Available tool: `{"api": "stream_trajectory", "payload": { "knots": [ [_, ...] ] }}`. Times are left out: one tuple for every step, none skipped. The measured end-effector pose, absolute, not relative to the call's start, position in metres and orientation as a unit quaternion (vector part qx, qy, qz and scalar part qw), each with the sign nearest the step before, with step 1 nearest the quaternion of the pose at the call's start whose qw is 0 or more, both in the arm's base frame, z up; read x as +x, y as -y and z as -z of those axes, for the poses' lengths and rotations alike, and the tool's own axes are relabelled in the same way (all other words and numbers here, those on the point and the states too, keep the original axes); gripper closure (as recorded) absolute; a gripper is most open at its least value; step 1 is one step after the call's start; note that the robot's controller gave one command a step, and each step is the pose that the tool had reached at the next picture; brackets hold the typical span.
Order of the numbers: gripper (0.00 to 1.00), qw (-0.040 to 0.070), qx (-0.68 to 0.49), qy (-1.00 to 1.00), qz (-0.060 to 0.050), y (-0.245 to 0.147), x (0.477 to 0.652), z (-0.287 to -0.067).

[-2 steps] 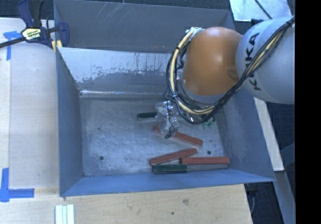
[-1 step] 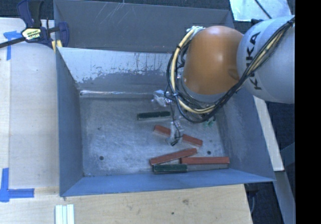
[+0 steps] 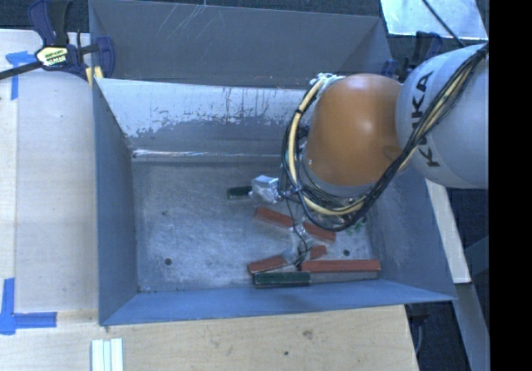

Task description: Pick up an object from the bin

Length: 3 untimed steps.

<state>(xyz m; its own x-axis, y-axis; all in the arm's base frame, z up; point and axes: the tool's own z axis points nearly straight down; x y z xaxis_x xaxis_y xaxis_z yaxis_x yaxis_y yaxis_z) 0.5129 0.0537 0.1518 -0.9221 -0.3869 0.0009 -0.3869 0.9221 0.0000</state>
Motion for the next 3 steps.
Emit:
{"api": "stream_trajectory", "payload": {
  "knots": [
    [0.00,0.001,0.126,0.992,0.000,-0.002,0.499,-0.116],
    [0.00,0.000,0.081,0.997,0.000,0.048,0.508,-0.069],
    [1.00,0.002,0.083,0.997,0.000,0.047,0.508,-0.073]
  ]
}}
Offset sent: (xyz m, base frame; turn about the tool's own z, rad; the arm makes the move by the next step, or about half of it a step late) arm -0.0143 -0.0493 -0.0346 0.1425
